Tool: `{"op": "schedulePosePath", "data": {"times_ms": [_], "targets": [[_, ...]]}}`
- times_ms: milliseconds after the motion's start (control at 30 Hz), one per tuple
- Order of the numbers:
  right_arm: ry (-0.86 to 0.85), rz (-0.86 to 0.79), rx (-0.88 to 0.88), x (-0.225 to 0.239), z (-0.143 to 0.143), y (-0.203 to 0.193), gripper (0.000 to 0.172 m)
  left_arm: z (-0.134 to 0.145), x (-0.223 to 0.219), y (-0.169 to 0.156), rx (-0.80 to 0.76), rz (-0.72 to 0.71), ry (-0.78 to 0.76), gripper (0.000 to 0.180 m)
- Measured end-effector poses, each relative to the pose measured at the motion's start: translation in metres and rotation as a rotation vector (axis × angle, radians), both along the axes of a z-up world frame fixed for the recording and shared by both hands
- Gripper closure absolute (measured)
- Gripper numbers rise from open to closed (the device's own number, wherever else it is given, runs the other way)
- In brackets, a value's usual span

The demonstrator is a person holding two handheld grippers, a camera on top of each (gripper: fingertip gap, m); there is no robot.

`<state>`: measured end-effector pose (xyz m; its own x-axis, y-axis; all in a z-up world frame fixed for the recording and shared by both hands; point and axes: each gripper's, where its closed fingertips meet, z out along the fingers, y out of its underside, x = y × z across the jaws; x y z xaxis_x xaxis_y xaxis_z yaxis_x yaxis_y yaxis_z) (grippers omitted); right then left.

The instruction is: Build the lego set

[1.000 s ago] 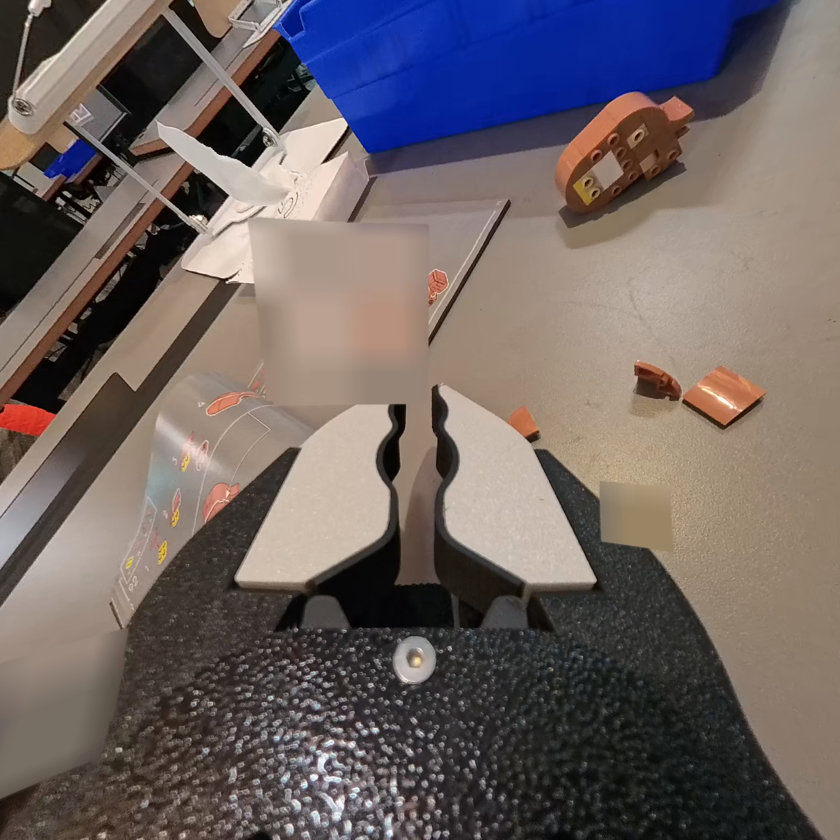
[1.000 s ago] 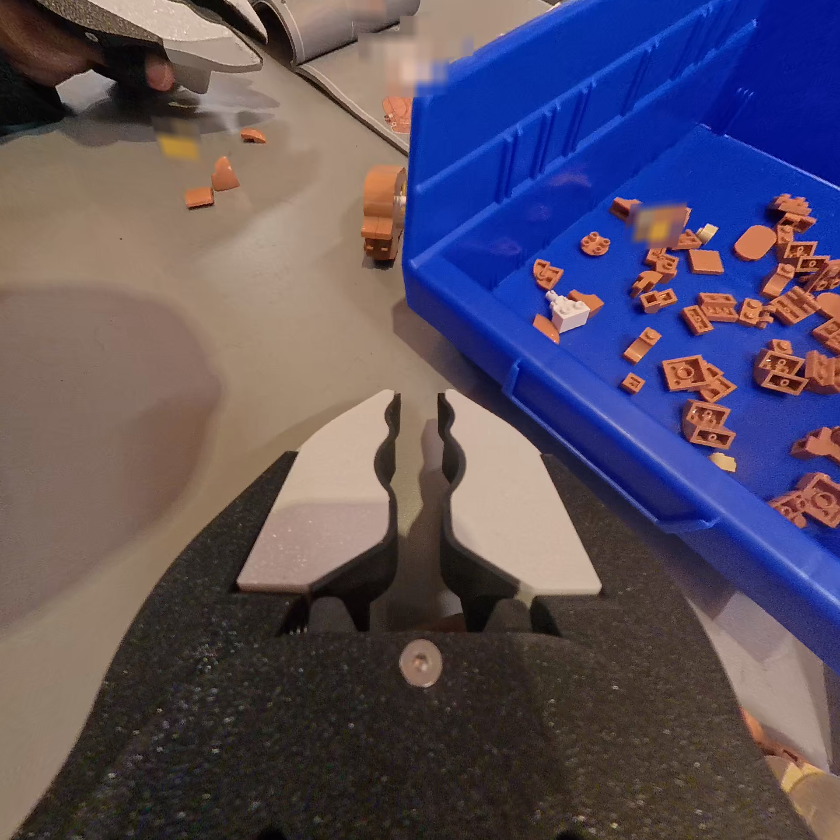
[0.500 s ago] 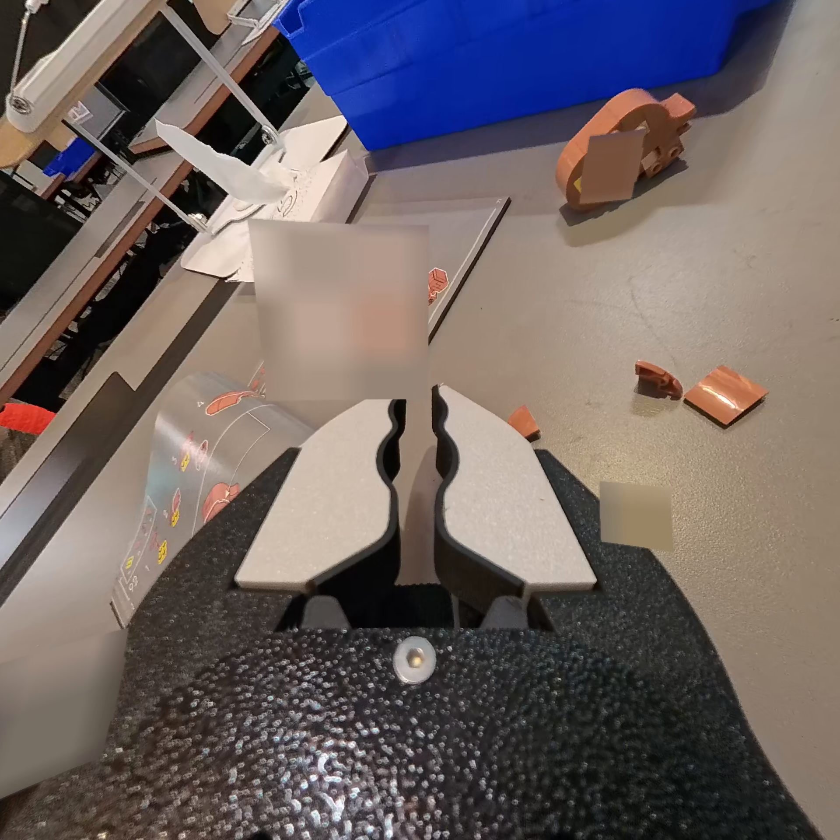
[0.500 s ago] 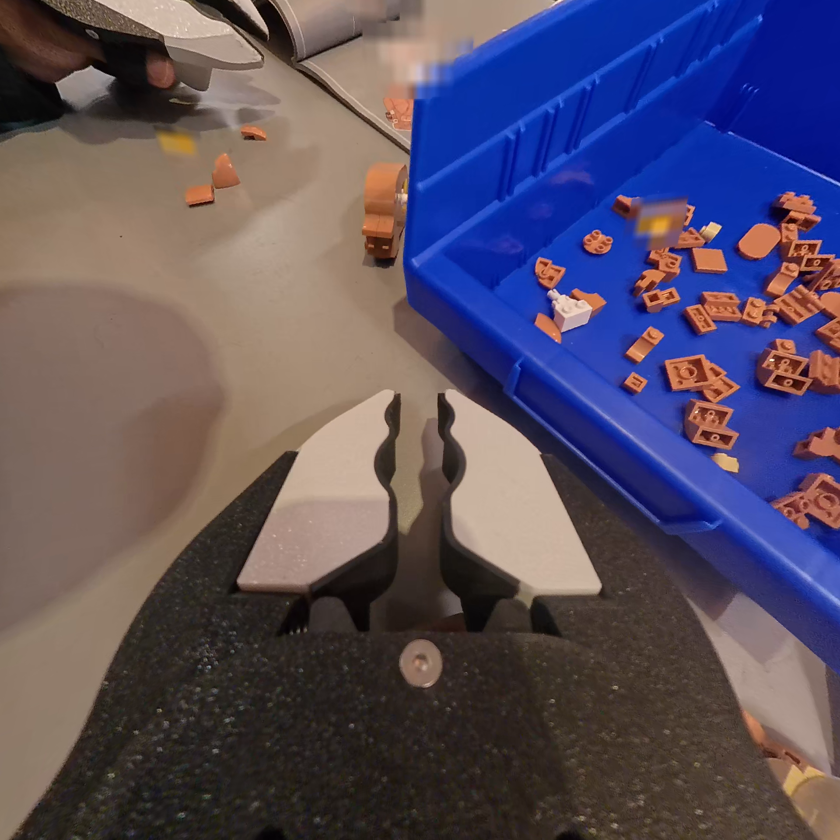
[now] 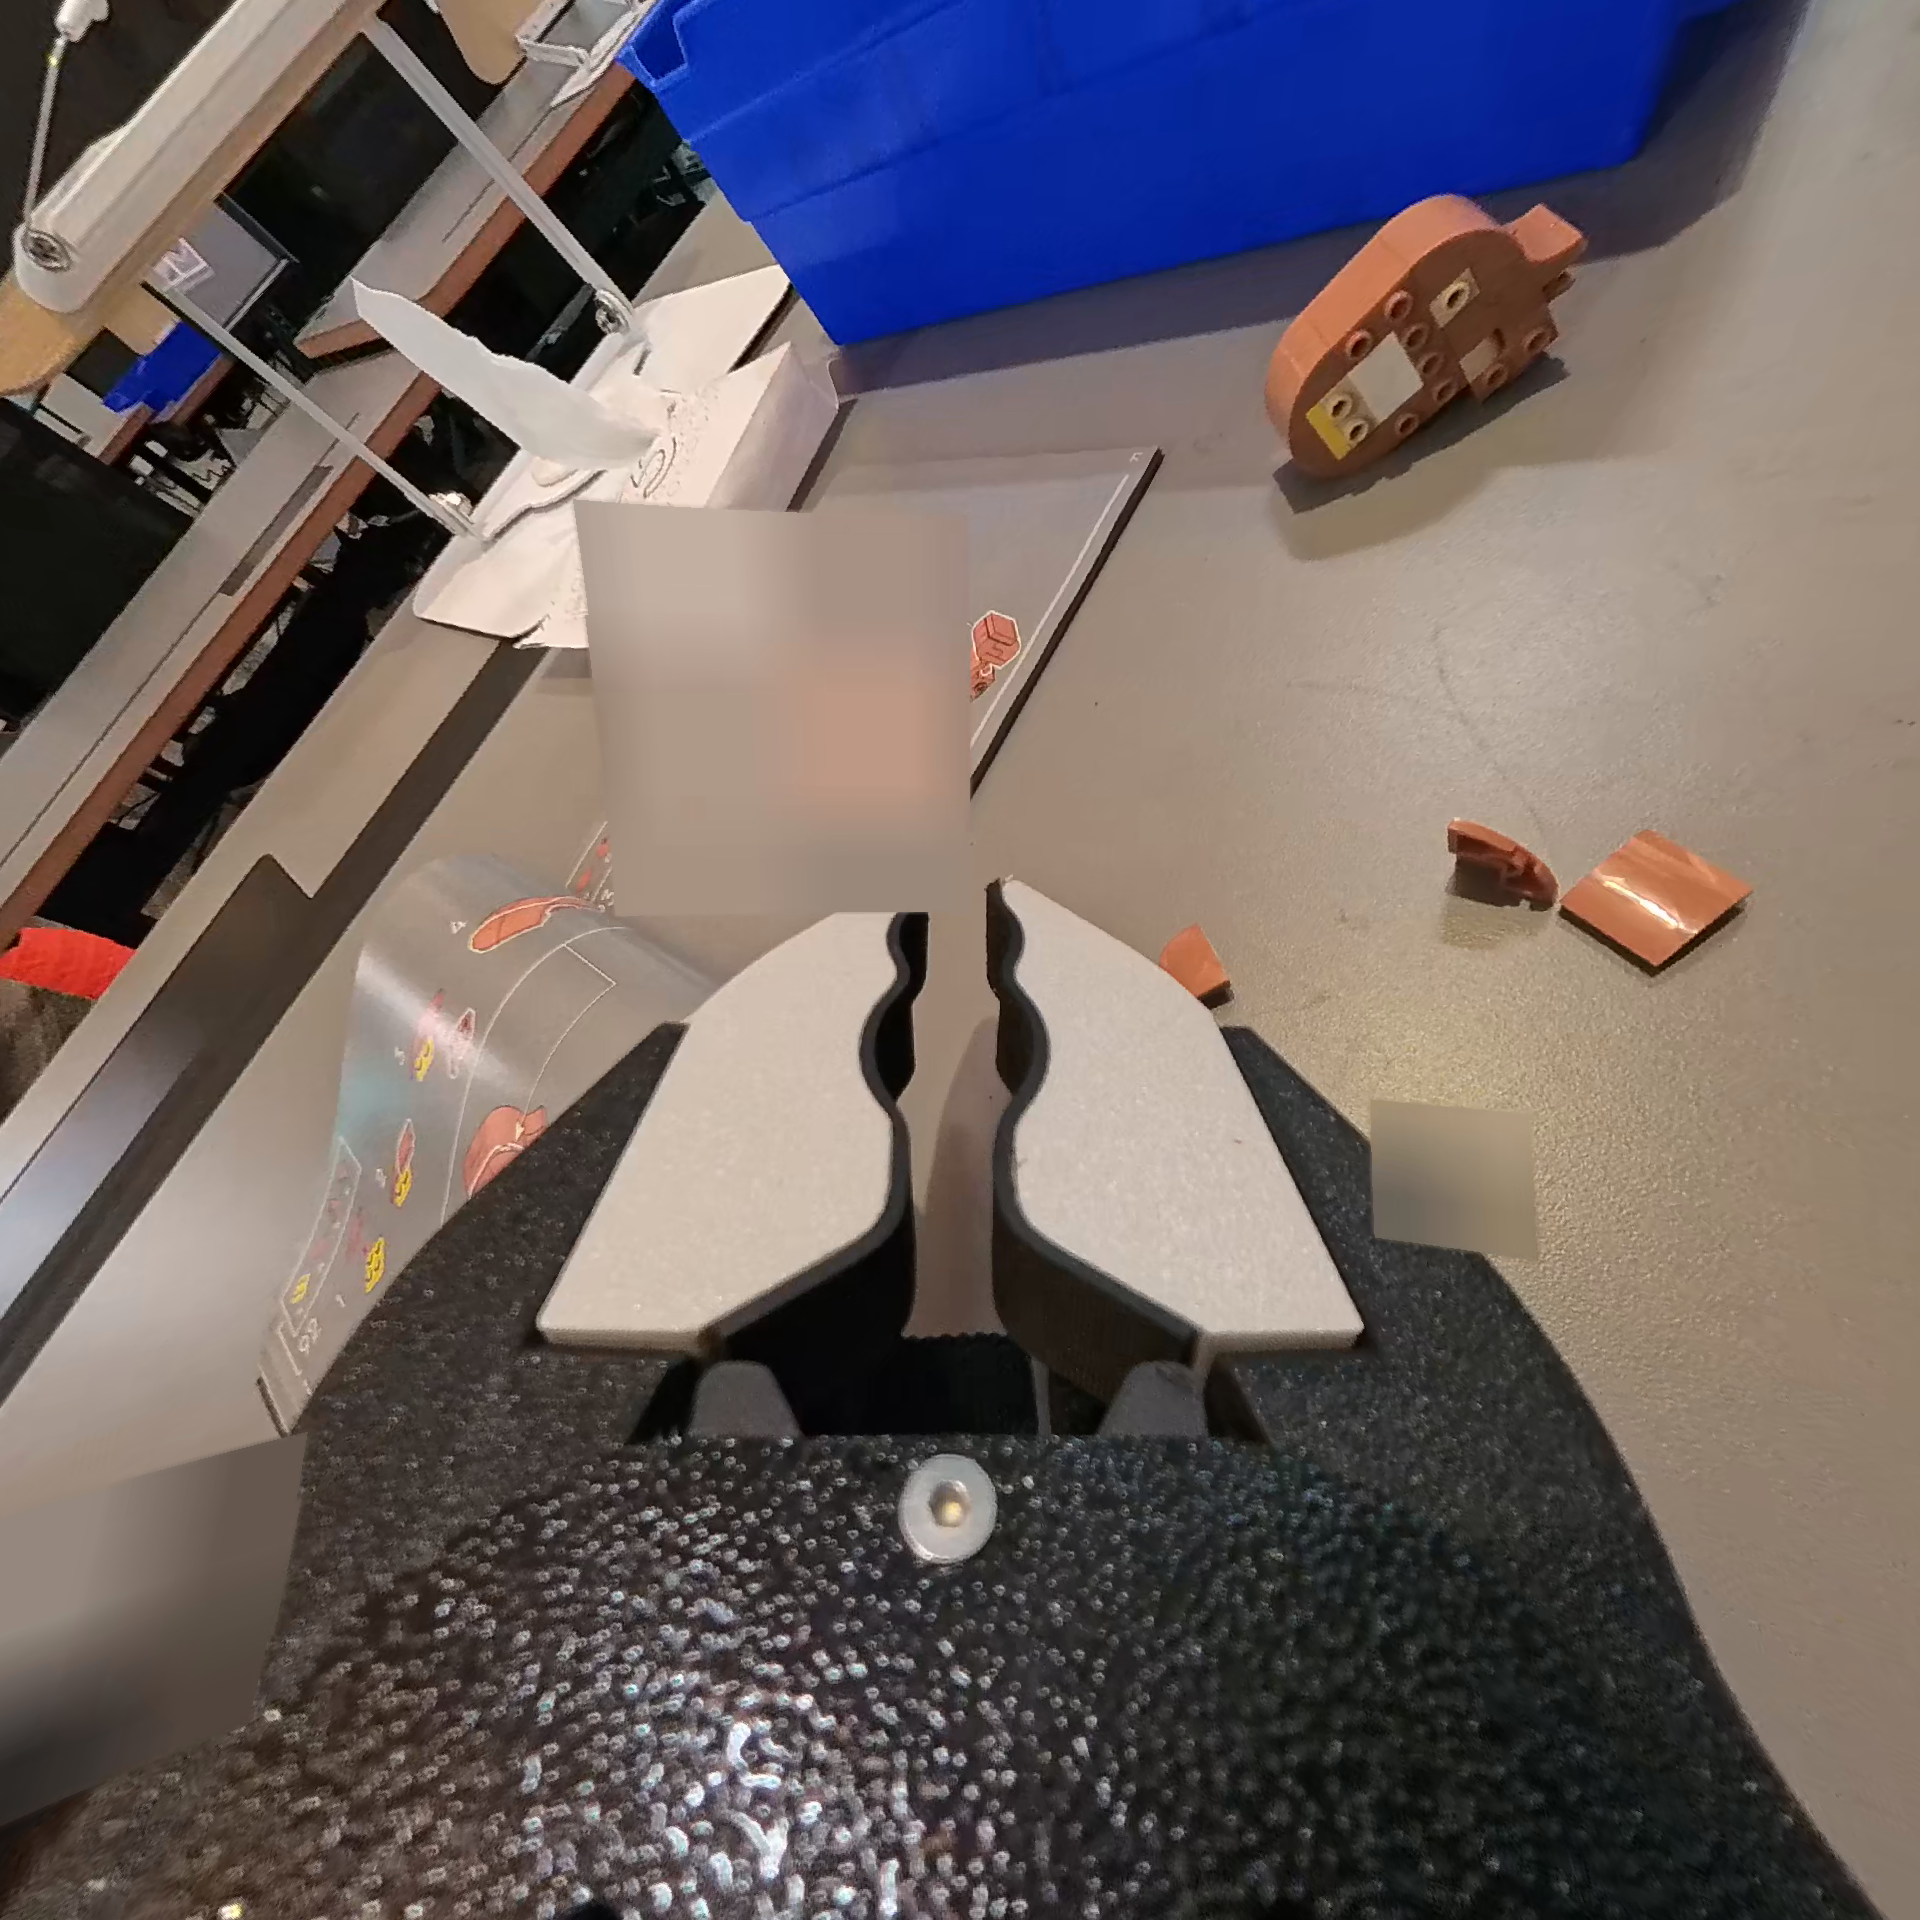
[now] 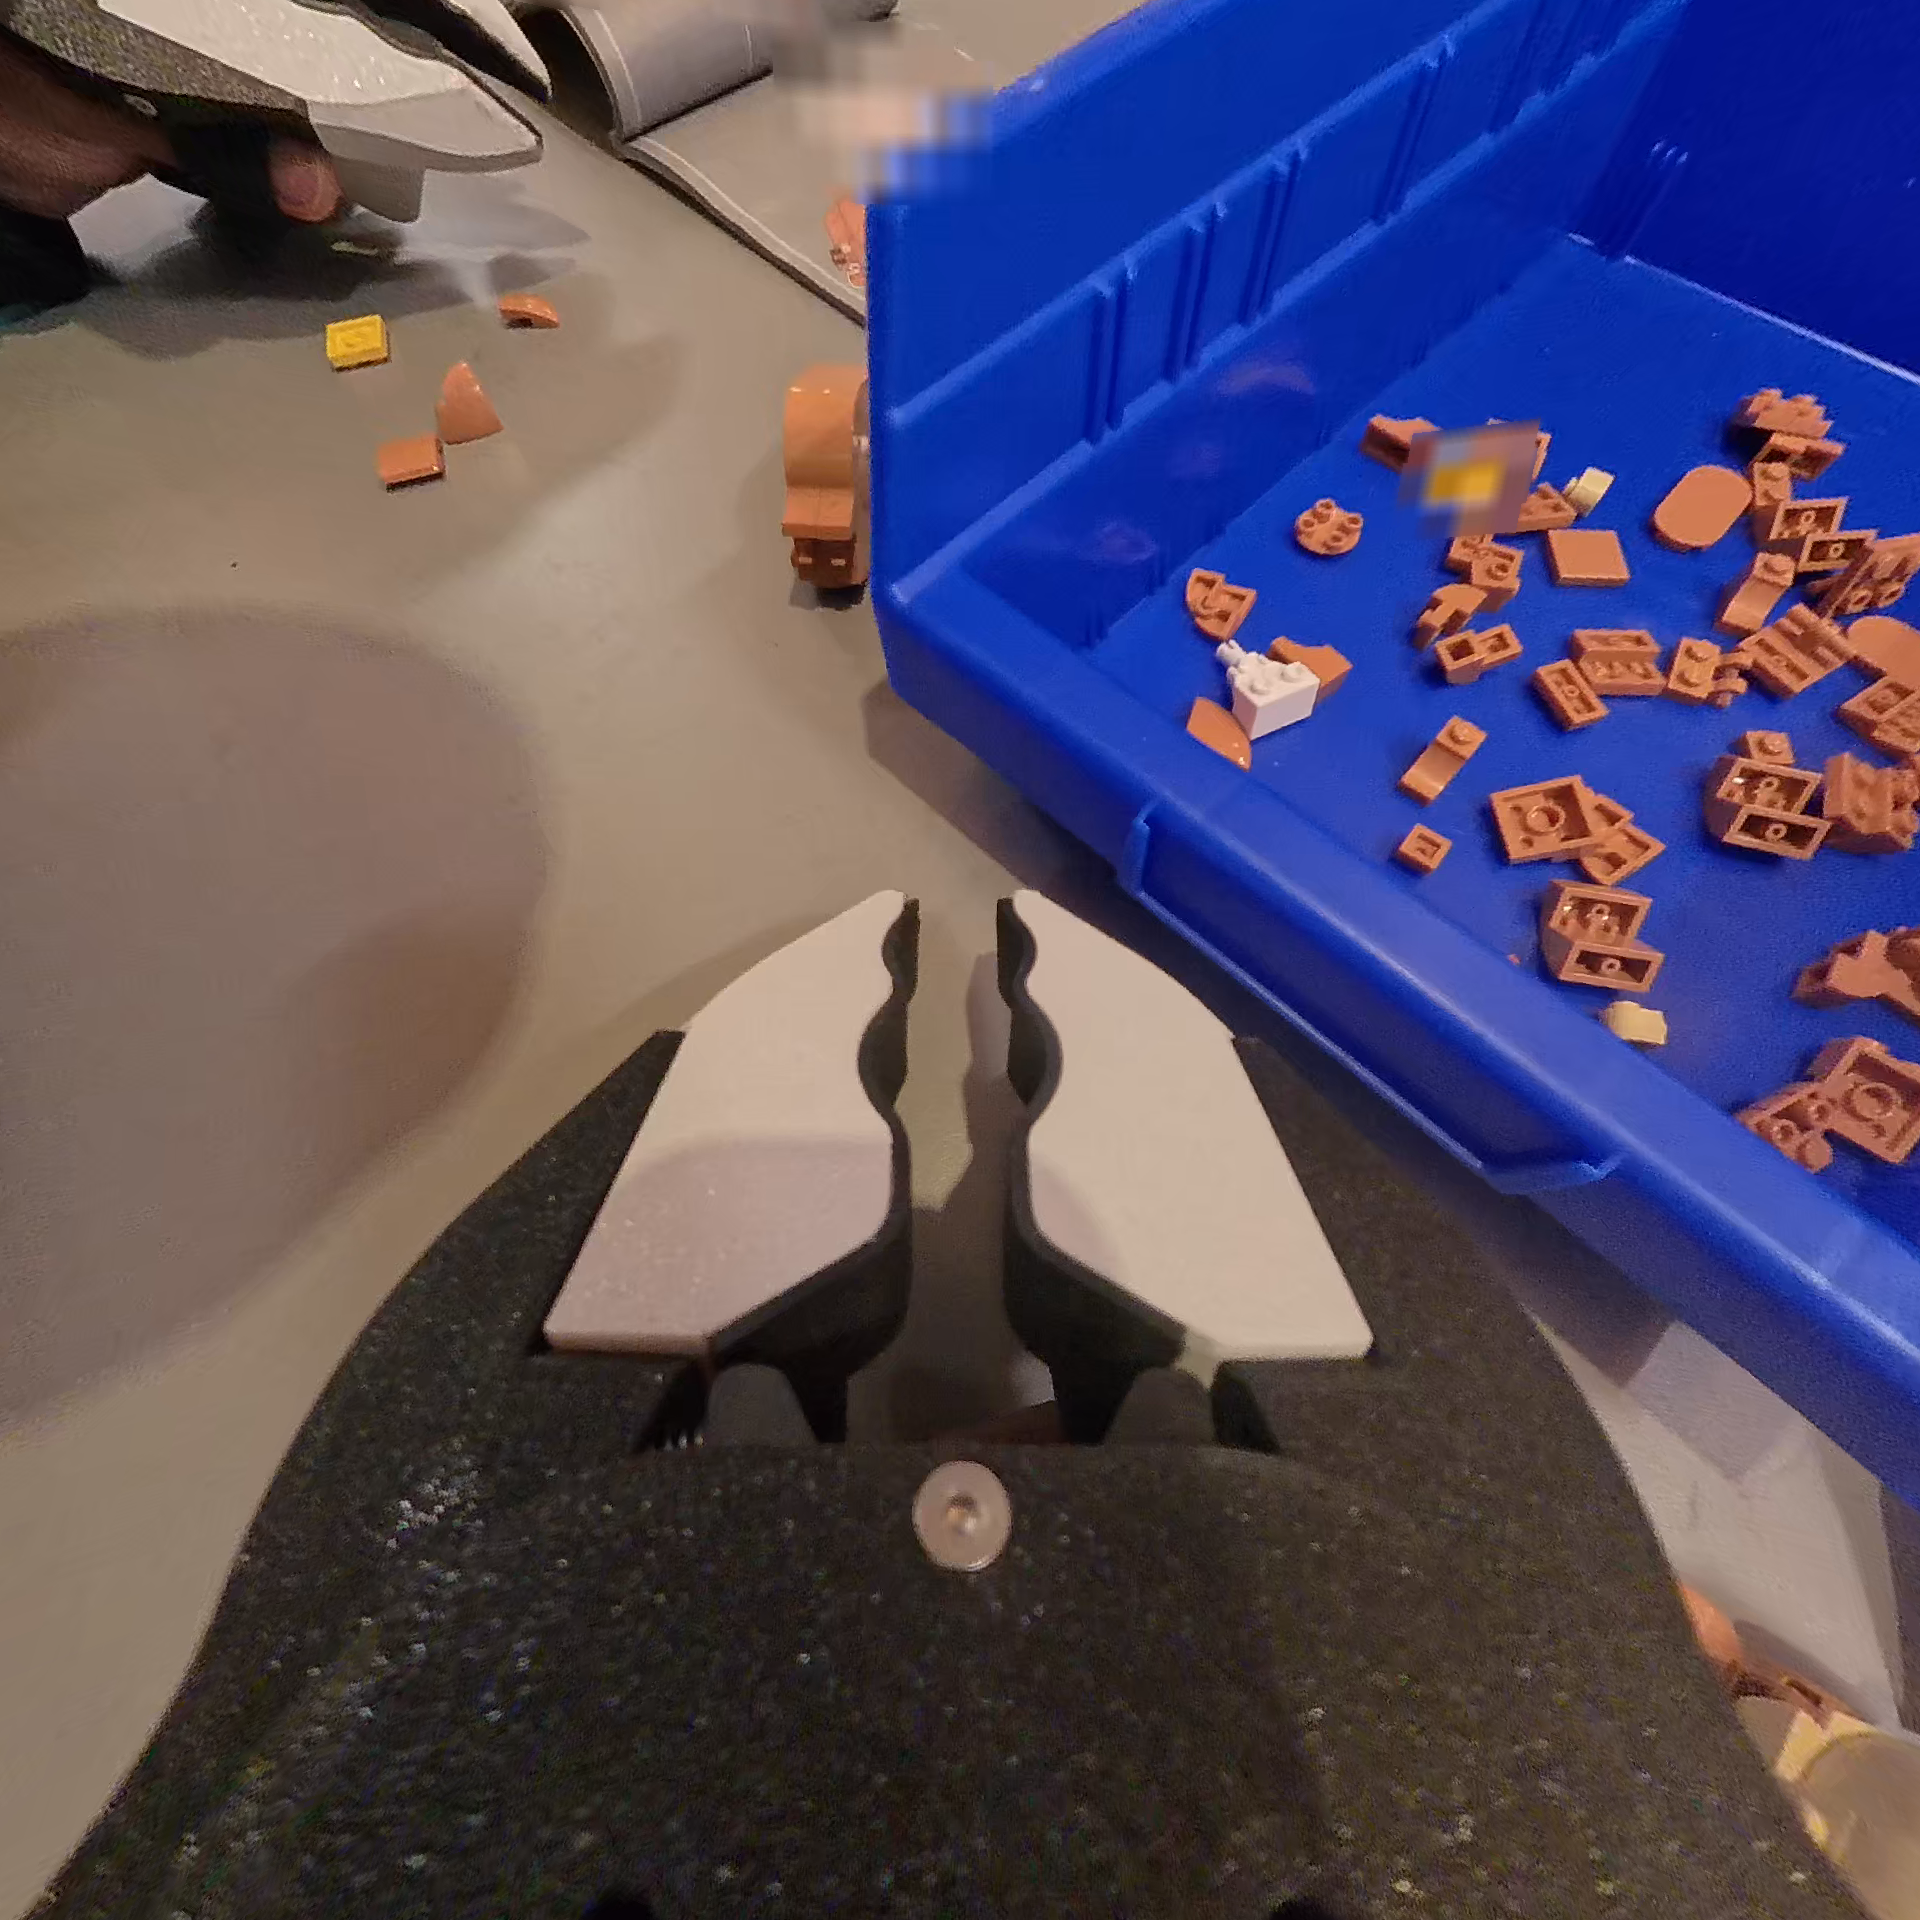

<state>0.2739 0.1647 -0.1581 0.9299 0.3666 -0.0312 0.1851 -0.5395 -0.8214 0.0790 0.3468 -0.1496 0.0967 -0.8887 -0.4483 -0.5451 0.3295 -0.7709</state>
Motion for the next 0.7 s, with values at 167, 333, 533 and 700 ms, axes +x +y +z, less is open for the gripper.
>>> {"op": "schedulePosePath", "data": {"times_ms": [167, 333, 533, 700], "targets": [[-0.005, -0.016, -0.025, 0.002, -0.0037, 0.0015, 0.159, 0.0003, 0.0002, -0.0008, -0.011, -0.002, -0.003, 0.17], [0.015, -0.028, -0.033, 0.0037, -0.0039, 0.0034, 0.16, 0.003, -0.0001, -0.0006, -0.026, 0.001, -0.022, 0.17], [0.022, -0.024, -0.036, 0.0032, -0.0041, 0.0036, 0.161, 0.0041, 0.0001, -0.0024, -0.036, -0.004, -0.029, 0.17], [0.037, 0.003, -0.021, -0.0002, -0.001, 0.002, 0.16, 0.0045, 0.0, -0.002, -0.038, -0.001, -0.032, 0.17]]}}
